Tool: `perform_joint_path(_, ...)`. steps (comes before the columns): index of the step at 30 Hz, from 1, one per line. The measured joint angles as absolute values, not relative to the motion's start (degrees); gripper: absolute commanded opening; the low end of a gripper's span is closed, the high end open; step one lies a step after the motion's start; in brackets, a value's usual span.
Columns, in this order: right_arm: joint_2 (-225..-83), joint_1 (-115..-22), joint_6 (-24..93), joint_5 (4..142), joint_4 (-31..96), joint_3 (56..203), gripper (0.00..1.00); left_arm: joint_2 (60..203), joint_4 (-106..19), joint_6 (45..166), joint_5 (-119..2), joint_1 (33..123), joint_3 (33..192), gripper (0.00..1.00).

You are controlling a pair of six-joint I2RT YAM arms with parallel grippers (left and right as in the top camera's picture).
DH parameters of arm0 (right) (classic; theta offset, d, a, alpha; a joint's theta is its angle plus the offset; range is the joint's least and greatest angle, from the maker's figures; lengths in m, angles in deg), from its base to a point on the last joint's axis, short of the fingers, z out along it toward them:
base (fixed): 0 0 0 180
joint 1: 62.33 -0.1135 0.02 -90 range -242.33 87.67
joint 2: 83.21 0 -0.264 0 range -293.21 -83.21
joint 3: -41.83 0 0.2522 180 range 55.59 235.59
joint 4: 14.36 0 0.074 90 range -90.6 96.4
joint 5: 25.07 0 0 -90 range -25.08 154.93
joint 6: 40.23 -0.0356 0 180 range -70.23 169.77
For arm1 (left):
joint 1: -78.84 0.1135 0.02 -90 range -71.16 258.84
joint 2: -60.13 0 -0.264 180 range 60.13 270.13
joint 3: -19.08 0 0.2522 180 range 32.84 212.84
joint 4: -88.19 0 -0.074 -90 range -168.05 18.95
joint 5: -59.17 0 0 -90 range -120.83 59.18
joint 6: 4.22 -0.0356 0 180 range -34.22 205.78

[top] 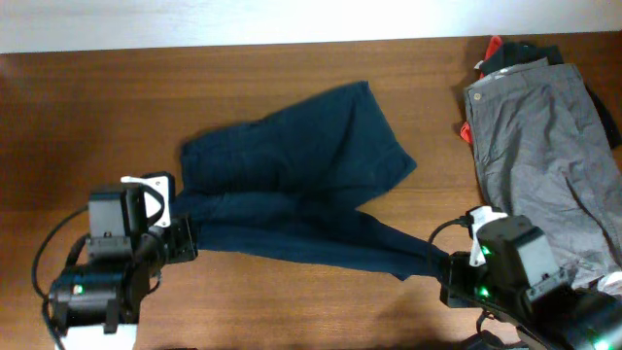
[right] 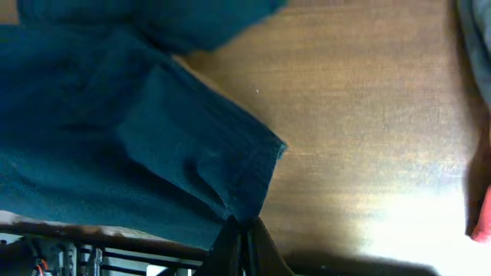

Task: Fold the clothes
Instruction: 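Lift the leg hems with both grippers and fold them up toward the waistband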

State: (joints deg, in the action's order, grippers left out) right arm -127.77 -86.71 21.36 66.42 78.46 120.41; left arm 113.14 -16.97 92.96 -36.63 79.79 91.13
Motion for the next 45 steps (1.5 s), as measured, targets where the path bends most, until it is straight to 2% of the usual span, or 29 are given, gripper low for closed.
perform_joint_path(7,-135.9,-86.7,26.0,61.8,69.2,120.4,0.04,117.1,-20.6,93.2,-35.1,79.8,91.1,0.01)
perform_joint_path(17,-158.8,-81.9,33.6,55.3,45.9,120.4,0.04,134.8,-40.2,93.4,-33.4,79.9,91.0,0.0)
perform_joint_path(24,-165.4,-75.7,41.0,58.2,28.1,120.3,0.04,142.4,-58.1,93.6,-33.6,79.5,90.5,0.01)
perform_joint_path(30,-168.9,-73.4,43.1,64.5,15.0,120.5,0.04,142.5,-64.9,93.6,-31.7,79.4,90.5,0.01)
perform_joint_path(37,-180.7,-73.2,44.0,66.1,7.4,120.5,0.04,147.0,-71.5,93.6,-29.7,79.6,90.5,0.0)
perform_joint_path(42,-185.0,-73.2,44.4,66.2,-1.0,120.4,0.04,153.6,-83.5,93.6,-29.2,79.7,90.4,0.01)
perform_joint_path(43,-186.0,-73.2,44.5,66.3,-4.3,120.5,0.04,154.7,-86.2,93.6,-29.2,79.7,90.4,0.37)
perform_joint_path(44,-186.4,-73.2,44.5,66.4,-5.5,120.4,0.38,155.8,-88.7,93.6,-29.2,79.7,90.5,0.99)
perform_joint_path(45,-188.1,-73.1,44.6,66.4,-10.7,120.5,0.91,157.5,-93.6,93.6,-28.8,79.7,90.4,0.99)
